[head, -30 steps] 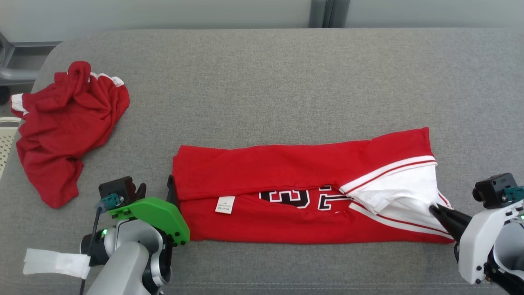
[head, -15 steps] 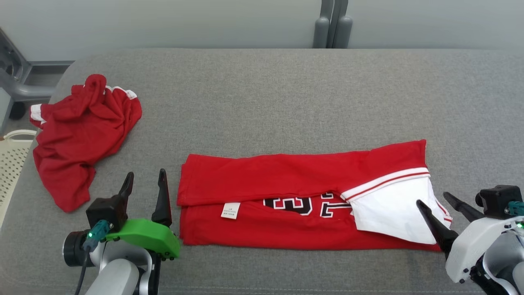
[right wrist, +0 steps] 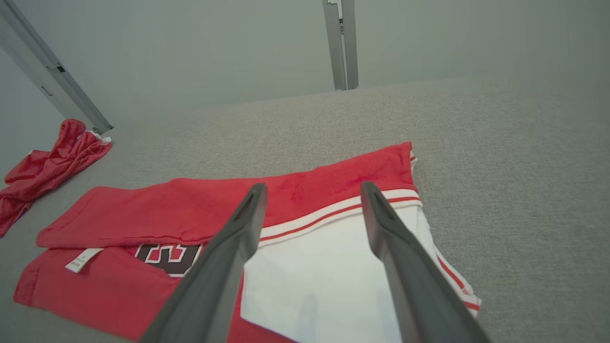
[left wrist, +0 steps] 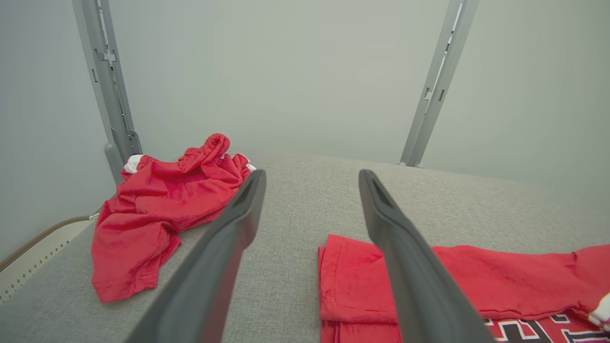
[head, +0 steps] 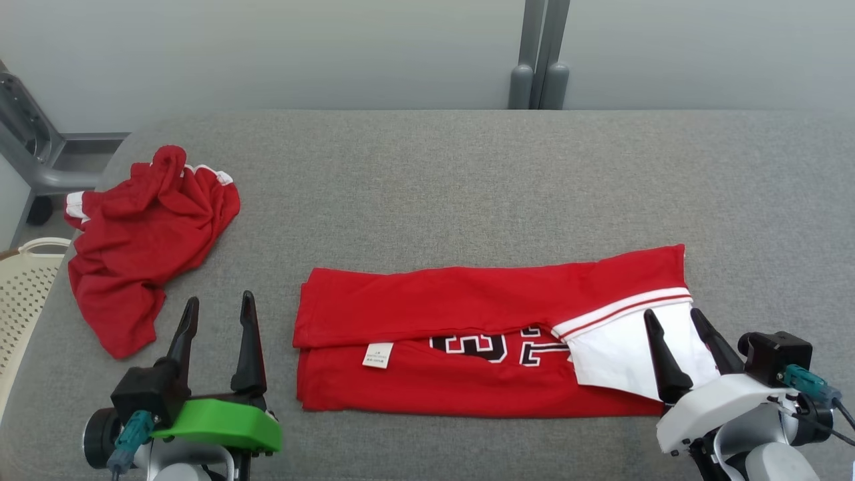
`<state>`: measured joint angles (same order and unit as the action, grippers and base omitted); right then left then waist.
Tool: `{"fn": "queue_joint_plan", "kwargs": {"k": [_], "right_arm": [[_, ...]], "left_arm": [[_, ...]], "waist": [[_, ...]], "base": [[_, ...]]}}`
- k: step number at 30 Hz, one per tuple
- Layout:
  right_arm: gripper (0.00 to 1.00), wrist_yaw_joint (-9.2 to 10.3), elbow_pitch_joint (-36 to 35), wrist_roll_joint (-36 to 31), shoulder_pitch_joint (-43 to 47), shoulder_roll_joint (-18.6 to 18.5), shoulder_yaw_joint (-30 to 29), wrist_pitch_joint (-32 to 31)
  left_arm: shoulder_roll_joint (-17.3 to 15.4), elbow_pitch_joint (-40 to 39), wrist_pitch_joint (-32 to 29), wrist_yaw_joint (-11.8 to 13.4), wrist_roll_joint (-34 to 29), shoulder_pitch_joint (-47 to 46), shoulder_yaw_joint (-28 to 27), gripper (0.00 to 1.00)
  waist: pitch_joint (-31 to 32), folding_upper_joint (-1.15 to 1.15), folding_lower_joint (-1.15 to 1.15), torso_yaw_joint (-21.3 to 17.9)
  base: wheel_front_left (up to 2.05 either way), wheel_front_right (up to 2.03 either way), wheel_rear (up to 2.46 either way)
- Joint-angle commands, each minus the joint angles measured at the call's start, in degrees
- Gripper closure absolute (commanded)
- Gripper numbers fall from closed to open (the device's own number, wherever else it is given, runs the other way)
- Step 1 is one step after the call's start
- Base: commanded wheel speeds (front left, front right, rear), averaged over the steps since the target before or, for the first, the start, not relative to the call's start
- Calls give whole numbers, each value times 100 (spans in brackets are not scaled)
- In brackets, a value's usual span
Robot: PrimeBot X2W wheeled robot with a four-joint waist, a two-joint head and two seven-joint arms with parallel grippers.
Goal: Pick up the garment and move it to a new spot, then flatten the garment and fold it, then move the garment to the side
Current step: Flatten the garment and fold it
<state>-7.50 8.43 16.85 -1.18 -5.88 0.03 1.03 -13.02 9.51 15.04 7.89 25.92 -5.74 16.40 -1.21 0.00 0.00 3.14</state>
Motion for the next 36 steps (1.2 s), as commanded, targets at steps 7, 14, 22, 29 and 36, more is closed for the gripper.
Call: {"fn": "queue_joint_plan", "kwargs": {"k": [7, 14, 22, 29, 36], "right_arm": [[0, 3, 411, -323, -140, 261, -34, 494], [0, 4, 665, -569, -214, 283, 256, 696], [0, 4, 850, -659, -267, 293, 451, 702], [0, 5, 920, -640, -195, 289, 440, 649], [0, 5, 882, -647, -210, 290, 424, 598]], "left_arm": [[290, 78, 18, -373, -353, 626, -715, 0], [243, 506, 19, -379, -638, 621, -933, 0], [256, 599, 19, -502, -733, 570, -967, 0], [369, 629, 19, -640, -762, 687, -1002, 0], [435, 669, 19, -733, -810, 705, -1021, 0]], "waist": [[210, 0, 0, -28], [264, 0, 0, 93], [320, 0, 0, 141], [337, 0, 0, 90], [325, 0, 0, 12]], "base": [[0, 0, 0], [0, 0, 0], [0, 0, 0], [0, 0, 0], [0, 0, 0]]}}
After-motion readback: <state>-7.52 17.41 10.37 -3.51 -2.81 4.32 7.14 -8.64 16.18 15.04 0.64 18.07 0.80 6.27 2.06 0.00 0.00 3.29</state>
